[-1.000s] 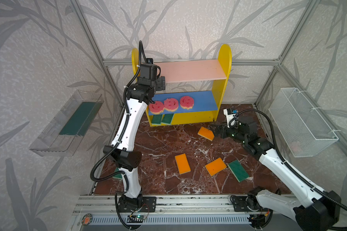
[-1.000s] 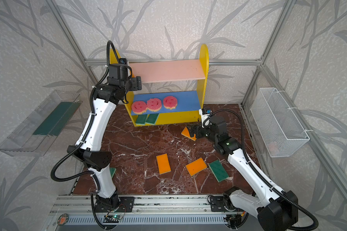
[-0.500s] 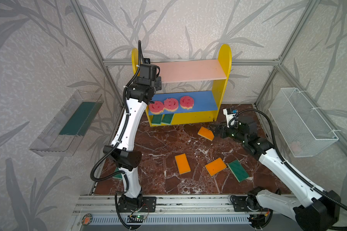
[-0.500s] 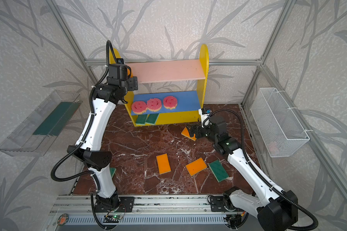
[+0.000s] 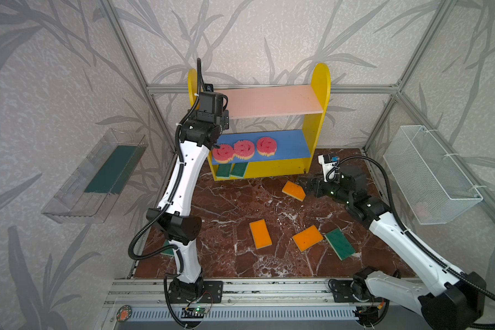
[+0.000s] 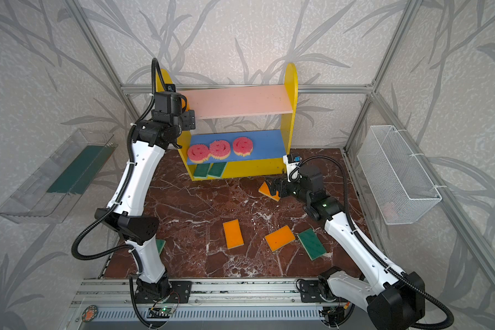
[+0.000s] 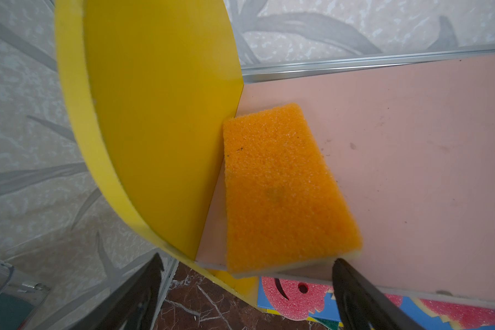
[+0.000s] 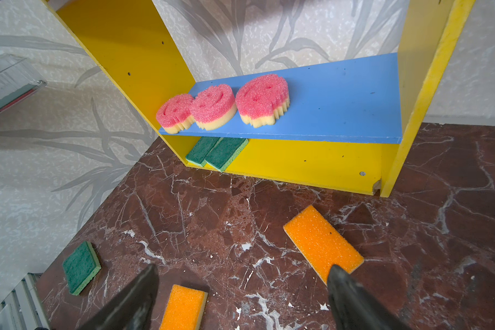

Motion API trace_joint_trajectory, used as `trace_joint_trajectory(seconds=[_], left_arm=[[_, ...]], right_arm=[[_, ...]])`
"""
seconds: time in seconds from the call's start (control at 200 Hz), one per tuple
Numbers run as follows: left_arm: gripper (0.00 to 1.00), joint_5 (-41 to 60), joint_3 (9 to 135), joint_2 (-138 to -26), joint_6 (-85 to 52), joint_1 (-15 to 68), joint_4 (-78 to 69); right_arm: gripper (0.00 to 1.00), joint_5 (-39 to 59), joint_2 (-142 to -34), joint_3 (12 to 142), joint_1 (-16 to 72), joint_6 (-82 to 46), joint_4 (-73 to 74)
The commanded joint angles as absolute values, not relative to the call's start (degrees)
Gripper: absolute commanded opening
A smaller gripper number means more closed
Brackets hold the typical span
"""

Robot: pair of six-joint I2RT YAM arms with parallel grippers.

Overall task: Place and organize the cleaning sponges onto the shelf
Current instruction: 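Push the orange sponge flush against the yellow side panel with the left gripper, then open the left gripper and lower it away while the right gripper reaches a table sponge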

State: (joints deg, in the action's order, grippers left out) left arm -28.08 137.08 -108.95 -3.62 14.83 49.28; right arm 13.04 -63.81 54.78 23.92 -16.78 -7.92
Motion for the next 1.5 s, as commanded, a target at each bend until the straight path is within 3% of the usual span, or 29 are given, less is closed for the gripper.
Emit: trace_joint_trajectory(seconds=[0.0,1.494], left_arm=[[0.94,-29.24,136.74,-106.32,-3.29,13.96,50.77],[0.94,-24.91,131.75,-102.59,-6.41,6.68,49.84]], right_arm=[[0.90,13.74,-63.97,54.48,23.82,-17.18,-6.68],[0.90,14.41,-64.59,55.02,23.82,-17.40,-6.99]])
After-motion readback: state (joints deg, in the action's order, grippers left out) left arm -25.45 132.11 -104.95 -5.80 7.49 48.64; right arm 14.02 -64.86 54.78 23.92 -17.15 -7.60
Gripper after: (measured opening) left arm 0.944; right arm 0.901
